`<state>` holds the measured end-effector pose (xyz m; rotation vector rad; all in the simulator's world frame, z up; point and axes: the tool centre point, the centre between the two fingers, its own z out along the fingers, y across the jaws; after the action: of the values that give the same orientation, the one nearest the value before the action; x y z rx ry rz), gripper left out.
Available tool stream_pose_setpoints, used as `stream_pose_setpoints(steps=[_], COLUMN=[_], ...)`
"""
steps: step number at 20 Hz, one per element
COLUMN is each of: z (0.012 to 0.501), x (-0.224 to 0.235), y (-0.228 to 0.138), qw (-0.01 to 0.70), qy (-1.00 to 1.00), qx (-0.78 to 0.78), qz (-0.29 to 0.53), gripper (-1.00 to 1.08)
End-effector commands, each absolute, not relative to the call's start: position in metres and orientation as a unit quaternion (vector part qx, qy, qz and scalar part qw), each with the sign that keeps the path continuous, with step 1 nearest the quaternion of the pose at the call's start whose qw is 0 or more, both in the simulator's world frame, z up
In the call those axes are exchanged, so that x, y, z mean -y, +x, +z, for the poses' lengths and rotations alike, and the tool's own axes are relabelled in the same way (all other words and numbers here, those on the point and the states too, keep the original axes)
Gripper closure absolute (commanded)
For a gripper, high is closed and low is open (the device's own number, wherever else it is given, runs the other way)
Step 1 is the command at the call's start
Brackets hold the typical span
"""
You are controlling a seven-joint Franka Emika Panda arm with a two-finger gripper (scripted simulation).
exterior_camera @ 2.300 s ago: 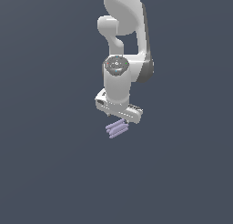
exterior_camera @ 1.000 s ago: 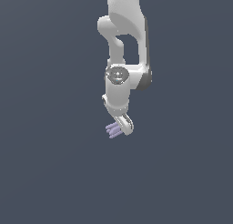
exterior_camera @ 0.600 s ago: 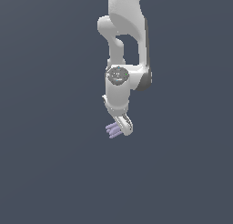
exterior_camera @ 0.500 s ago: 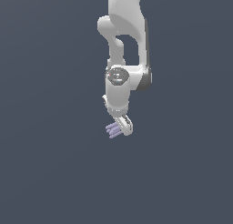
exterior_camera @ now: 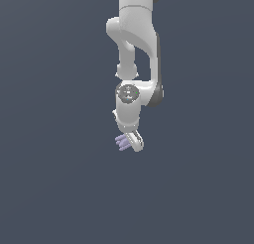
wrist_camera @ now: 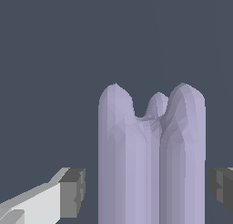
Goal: Pick up the object and move it to a goal position.
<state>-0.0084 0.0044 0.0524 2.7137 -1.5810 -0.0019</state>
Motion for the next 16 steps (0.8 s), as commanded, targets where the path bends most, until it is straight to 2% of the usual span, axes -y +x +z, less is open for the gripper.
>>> stream_pose_setpoints(steps=[1,3,4,16], z=[0.0467,0.0458,0.0458,0.0476], x=[-0.0046,-0.0046,-0.0046,-0.0045], y=[-0.0075,-0.0071,-0.0071,-0.0062], qw=[0.0,0.0,0.0,0.0], qy=[0.864,0.864,0.864,0.864], qx=[0.504,0.504,0.504,0.503], qz=[0.0,0.0,0.0,0.0], gripper=[-0.92,-0.92,1.08,1.08])
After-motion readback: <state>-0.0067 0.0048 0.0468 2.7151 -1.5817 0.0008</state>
